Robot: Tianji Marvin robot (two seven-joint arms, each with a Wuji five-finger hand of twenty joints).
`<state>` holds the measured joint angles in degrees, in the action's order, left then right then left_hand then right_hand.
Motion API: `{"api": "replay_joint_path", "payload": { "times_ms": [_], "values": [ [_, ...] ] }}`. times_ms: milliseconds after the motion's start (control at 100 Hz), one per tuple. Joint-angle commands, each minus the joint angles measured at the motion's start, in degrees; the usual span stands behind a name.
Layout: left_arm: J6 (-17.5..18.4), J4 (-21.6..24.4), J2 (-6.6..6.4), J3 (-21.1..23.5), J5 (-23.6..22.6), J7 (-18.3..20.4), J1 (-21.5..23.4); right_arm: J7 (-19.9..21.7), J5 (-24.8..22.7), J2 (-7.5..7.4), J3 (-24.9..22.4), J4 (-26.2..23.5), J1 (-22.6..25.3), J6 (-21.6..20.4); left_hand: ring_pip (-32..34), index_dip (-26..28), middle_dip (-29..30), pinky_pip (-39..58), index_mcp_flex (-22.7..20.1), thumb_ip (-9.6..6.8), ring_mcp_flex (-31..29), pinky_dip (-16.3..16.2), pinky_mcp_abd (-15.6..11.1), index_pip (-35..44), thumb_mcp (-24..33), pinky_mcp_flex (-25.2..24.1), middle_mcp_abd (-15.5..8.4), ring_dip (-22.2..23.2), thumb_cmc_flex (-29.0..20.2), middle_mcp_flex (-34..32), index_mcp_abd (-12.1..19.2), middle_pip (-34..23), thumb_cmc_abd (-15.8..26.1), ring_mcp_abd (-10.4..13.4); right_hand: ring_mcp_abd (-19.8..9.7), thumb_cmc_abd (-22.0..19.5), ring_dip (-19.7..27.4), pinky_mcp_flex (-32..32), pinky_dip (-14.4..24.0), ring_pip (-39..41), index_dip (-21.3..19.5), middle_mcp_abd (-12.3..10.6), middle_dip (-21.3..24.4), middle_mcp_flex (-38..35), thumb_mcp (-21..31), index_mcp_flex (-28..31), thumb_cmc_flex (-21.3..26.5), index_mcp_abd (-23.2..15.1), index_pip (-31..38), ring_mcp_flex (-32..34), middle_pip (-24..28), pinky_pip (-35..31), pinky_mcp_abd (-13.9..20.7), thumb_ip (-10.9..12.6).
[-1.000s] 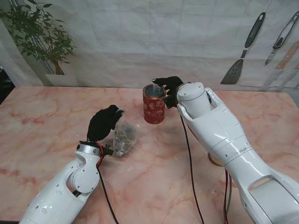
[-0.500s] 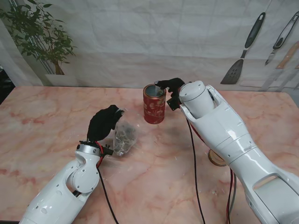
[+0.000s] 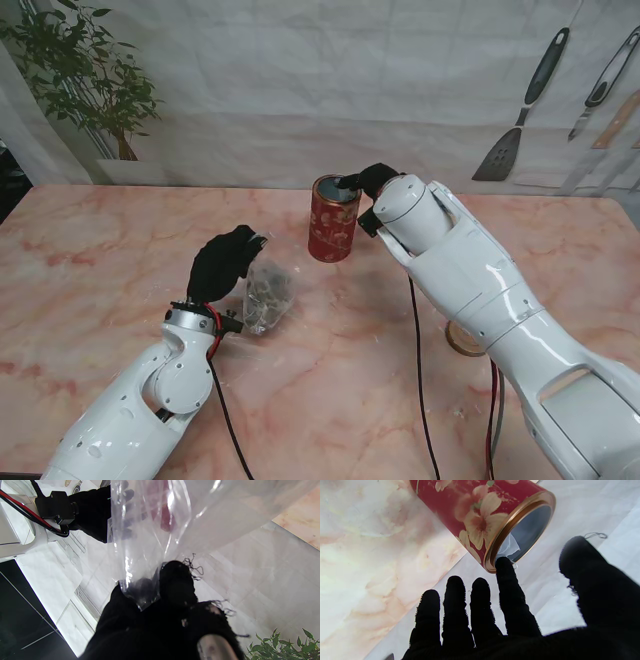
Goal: Insert tea bags into the tea bag box
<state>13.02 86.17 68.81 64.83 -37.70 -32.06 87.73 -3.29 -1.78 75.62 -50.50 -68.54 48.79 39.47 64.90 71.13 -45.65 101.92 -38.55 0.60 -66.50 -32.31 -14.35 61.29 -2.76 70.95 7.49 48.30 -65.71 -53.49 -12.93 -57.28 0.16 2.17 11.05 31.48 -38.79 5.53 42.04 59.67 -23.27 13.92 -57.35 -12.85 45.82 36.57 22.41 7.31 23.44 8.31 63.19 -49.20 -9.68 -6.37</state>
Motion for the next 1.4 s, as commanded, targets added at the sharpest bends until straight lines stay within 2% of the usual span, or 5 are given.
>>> {"api": "replay_joint_path", "payload": {
  "times_ms": [0,300,620,1020,1390],
  "values": [
    [0.1,0.32,0.03,0.01,0.18,0.67,-0.1,-0.11,-0.5,0.6,0.41,0.49,-0.14,-1.05,19.36,0.87,-0.84,17.09,-5.88,-2.66,-6.25,-0.03,-5.59,7.91,3.7,-7.03,-6.08,-0.4,-3.6,-6.95,-9.86,-11.73,1.64,-10.32,-0.19,2.89,-0.79,-0.25,0.76,2.01,-0.85,-0.83,-0.94,-0.69,1.96,1.99,-0.41,1.27,1.25,0.85,1.89,-2.39,-0.51,1.1],
    [0.14,0.28,0.01,0.23,0.22,0.73,0.02,-2.38,-2.83,1.46,2.62,2.98,-1.46,-4.6,19.35,0.9,-0.87,17.09,-5.87,-2.67,-6.25,-0.03,-5.61,7.91,3.69,-7.04,-6.14,-0.4,-3.59,-6.95,-9.76,-11.74,1.64,-10.27,-0.36,-2.44,-0.75,-0.04,-0.91,1.74,-1.22,-0.86,-0.59,-0.84,-0.81,3.01,-4.05,-0.95,2.87,0.62,1.45,-2.93,-0.2,0.92],
    [0.22,0.07,0.04,0.44,0.34,0.61,-0.02,2.62,-12.22,-0.51,9.37,5.05,-5.26,-7.13,19.39,0.94,-0.92,17.05,-5.84,-2.65,-6.25,-0.03,-5.72,7.9,3.66,-7.03,-6.13,-0.37,-3.55,-6.87,-9.72,-11.76,1.67,-10.21,-0.62,-10.15,-0.38,0.04,-1.31,0.85,-2.19,-0.98,-0.07,-1.27,-9.66,7.42,-5.09,-3.69,6.92,0.58,-0.83,-2.91,-0.46,1.4],
    [0.26,0.02,0.05,0.69,0.5,0.65,0.0,-1.35,-15.23,0.34,9.69,5.9,-5.53,-7.01,19.4,0.99,-0.92,17.07,-5.84,-2.64,-6.25,-0.04,-5.68,7.88,3.65,-7.03,-6.26,-0.37,-3.54,-6.86,-9.72,-11.73,1.7,-10.18,-0.61,-9.57,-0.87,-0.21,-2.55,0.96,-18.81,-1.69,-1.22,-2.95,-9.99,3.99,-5.33,-5.32,29.21,2.33,-1.14,-5.76,-1.13,2.15],
    [0.03,0.18,0.0,0.92,0.5,0.94,-0.07,1.65,-14.55,-2.03,6.3,0.14,-2.64,-7.46,19.4,1.04,-0.93,17.08,-5.83,-2.65,-6.25,-0.04,-5.66,7.87,3.67,-7.03,-6.22,-0.37,-3.56,-6.89,-9.72,-11.74,1.7,-10.18,-0.34,-6.55,-0.9,-0.21,-2.88,1.15,-18.75,-1.63,-1.32,-3.63,-7.81,3.39,-3.26,-4.67,27.89,2.92,-0.93,-6.46,-1.35,2.4]
  ]
}}
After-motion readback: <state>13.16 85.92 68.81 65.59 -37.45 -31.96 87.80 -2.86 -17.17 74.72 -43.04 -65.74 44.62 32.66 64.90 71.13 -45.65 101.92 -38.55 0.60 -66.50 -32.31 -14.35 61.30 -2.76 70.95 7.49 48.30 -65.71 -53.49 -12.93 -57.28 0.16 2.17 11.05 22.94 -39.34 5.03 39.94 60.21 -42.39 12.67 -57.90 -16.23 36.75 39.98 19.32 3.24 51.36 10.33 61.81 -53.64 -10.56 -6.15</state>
